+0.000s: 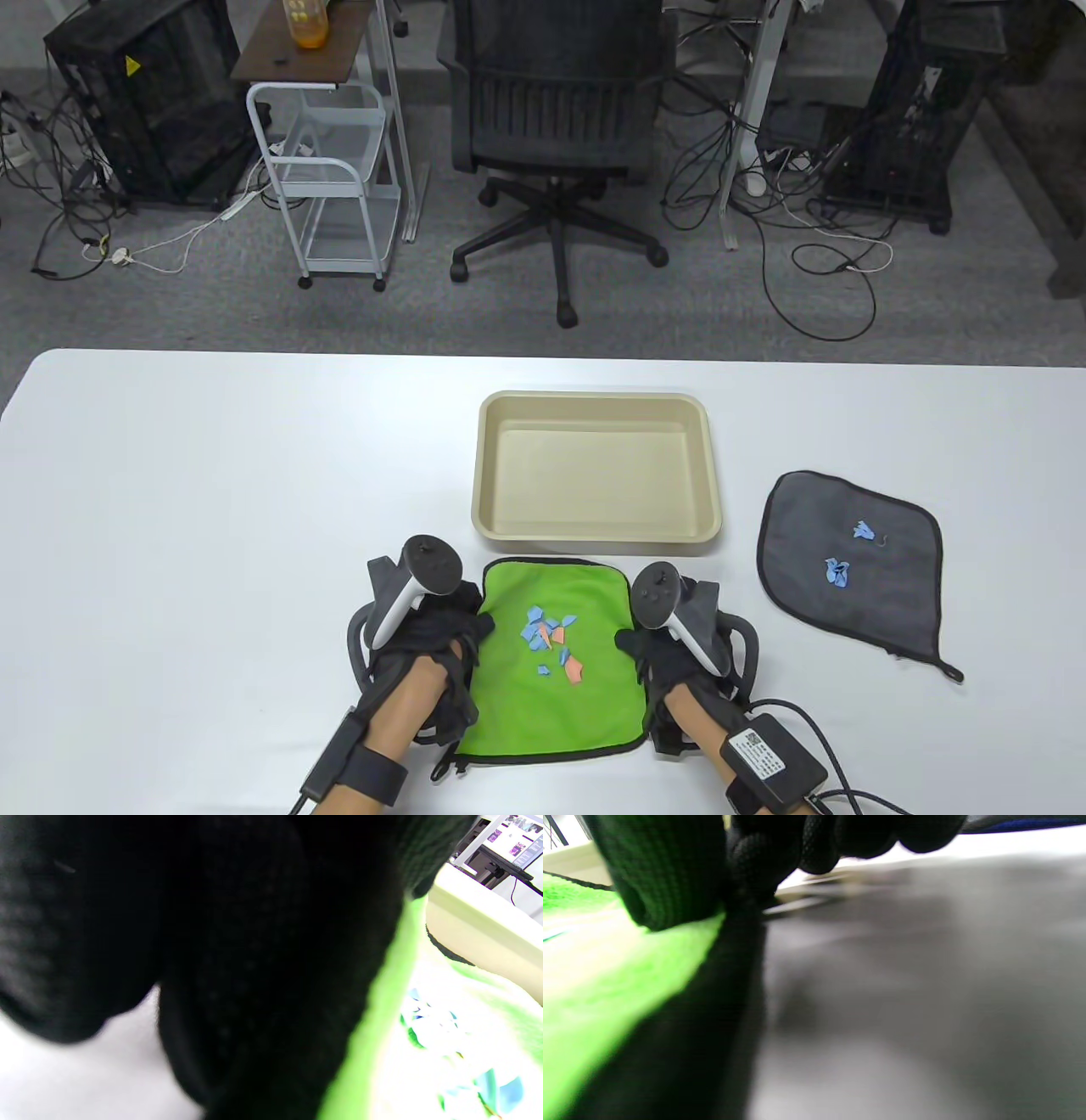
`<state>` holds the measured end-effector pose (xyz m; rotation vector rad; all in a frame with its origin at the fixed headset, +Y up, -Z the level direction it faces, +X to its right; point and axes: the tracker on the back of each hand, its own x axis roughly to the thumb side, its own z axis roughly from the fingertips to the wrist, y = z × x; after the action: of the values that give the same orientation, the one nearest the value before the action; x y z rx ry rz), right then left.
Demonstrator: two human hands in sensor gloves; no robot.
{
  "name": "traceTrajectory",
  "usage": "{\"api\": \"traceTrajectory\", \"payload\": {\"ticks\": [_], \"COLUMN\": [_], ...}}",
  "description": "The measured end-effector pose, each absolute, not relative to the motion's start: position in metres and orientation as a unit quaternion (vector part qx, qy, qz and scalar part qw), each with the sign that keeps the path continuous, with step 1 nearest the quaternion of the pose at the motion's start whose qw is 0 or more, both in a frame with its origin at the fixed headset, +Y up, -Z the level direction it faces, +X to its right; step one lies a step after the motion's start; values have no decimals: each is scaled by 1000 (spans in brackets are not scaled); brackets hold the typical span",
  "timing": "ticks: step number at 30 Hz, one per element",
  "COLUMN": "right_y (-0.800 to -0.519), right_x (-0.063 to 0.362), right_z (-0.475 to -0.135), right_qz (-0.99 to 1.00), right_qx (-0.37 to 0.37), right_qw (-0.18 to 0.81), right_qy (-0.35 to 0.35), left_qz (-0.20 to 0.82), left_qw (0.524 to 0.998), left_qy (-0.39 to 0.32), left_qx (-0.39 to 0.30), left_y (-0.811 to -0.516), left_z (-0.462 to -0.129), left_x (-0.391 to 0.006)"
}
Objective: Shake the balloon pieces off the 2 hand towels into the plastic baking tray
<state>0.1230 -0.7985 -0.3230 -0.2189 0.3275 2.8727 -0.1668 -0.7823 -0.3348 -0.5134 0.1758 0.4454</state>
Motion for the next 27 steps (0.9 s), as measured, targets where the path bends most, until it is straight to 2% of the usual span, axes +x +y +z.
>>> {"api": "traceTrajectory", "payload": {"ticks": [5,11,22,27], "right_y": [-795,-774,-732,-708], "right_x": [126,125,124,127], "right_z": [-323,-319,-320,-329], "right_qz": [977,958,948,948], "right_qx": [-65,-31,-6,-10], "right_qw": [164,257,304,305], "right_qy": [122,120,91,92], "left_qz": [227,232,219,221], "left_qw": [937,936,945,945], "left_qy": [84,87,70,68], "left_qx": [-250,-248,-232,-232], "left_y": [-781,-775,-738,-716], "left_z": [-335,-330,-327,-338], "left_x": [-166,-160,-132,-122]}}
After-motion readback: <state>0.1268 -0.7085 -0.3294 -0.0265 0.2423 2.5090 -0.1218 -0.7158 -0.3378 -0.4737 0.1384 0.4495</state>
